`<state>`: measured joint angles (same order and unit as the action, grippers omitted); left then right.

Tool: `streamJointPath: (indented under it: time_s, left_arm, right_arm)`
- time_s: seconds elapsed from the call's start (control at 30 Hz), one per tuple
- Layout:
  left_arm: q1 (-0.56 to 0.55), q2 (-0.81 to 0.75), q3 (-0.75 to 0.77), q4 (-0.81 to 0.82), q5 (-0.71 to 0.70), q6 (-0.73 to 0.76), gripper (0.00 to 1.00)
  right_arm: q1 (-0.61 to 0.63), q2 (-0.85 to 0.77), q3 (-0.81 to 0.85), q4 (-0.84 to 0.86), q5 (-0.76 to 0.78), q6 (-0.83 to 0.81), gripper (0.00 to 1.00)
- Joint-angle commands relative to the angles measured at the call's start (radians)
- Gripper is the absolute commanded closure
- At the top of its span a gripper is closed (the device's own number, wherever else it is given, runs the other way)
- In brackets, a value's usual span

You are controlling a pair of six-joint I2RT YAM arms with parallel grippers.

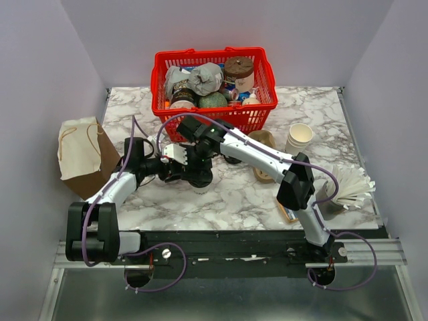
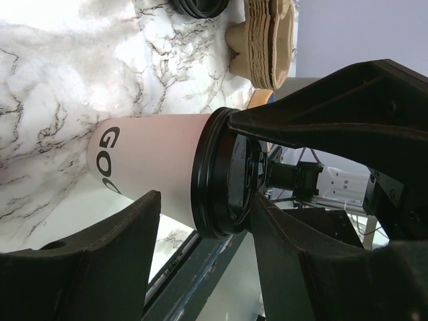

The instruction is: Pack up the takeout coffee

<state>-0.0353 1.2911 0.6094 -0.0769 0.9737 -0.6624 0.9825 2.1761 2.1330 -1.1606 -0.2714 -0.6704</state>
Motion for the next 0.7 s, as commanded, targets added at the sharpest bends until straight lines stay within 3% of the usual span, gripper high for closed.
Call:
streamJointPath:
  time_s: [0.0, 0.67]
  left_arm:
    - [-0.005, 0.001, -0.002, 0.017, -0.006, -0.003, 0.36]
    - [0.009, 0.048, -0.14, 0.23, 0.013, -0.158, 0.39]
  right_arm:
    - [0.002, 0.057, 0.007, -0.025, 0.031, 0.009, 0.1]
    - [-0.002, 0.024, -0.057, 0.025, -0.023, 0.032, 0.07]
